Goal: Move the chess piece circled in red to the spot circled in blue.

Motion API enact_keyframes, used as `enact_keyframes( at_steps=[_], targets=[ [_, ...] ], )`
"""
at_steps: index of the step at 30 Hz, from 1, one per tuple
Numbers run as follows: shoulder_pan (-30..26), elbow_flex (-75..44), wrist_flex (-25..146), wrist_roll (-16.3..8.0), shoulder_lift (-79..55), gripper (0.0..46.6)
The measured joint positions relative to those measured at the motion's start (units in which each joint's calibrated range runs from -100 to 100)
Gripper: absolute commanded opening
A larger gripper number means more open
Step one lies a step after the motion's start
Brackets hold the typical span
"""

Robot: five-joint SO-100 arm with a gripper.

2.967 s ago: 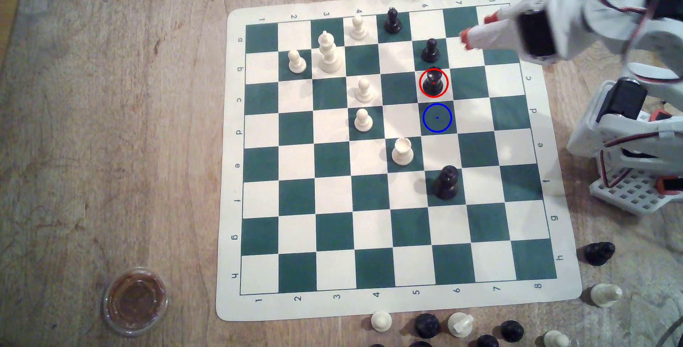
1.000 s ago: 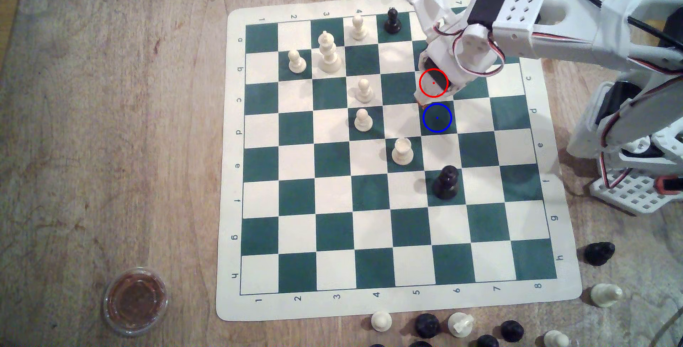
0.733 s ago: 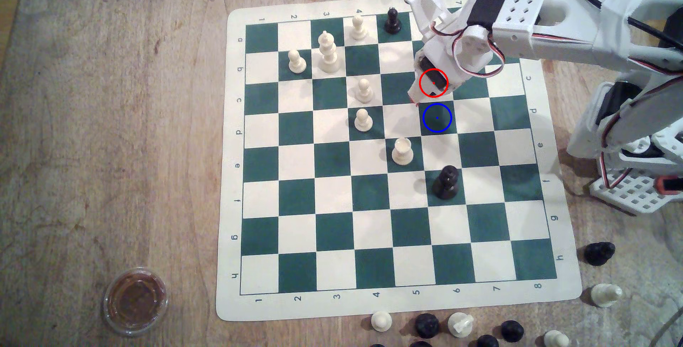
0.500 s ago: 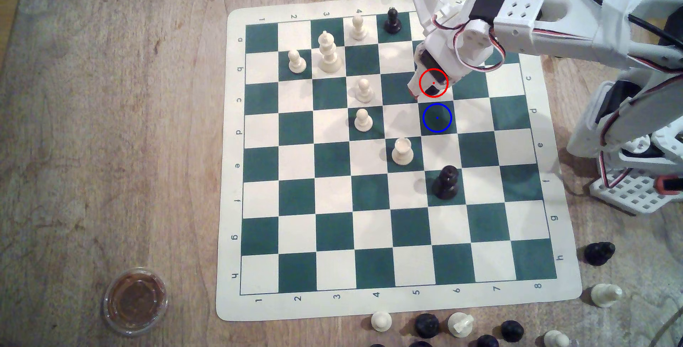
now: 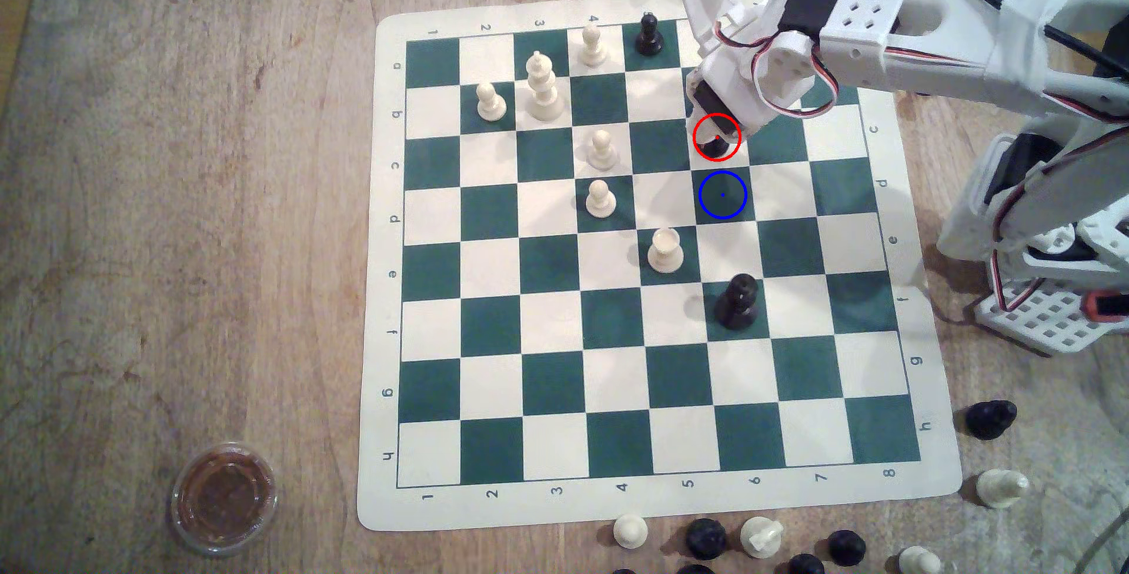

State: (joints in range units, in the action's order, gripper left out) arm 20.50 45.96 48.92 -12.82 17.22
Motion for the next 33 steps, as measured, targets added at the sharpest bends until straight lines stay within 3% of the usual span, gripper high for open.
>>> enact_keyframes(
  at_steps=[10, 24, 33],
  targets=[
    [0.96, 0.00, 3.43, 0.24, 4.78, 4.6],
    [-9.00, 4.25, 8.29, -0.24, 13.82, 4.6],
    [-9.29, 6.78, 4.06, -0.20, 9.80, 4.6]
  ],
)
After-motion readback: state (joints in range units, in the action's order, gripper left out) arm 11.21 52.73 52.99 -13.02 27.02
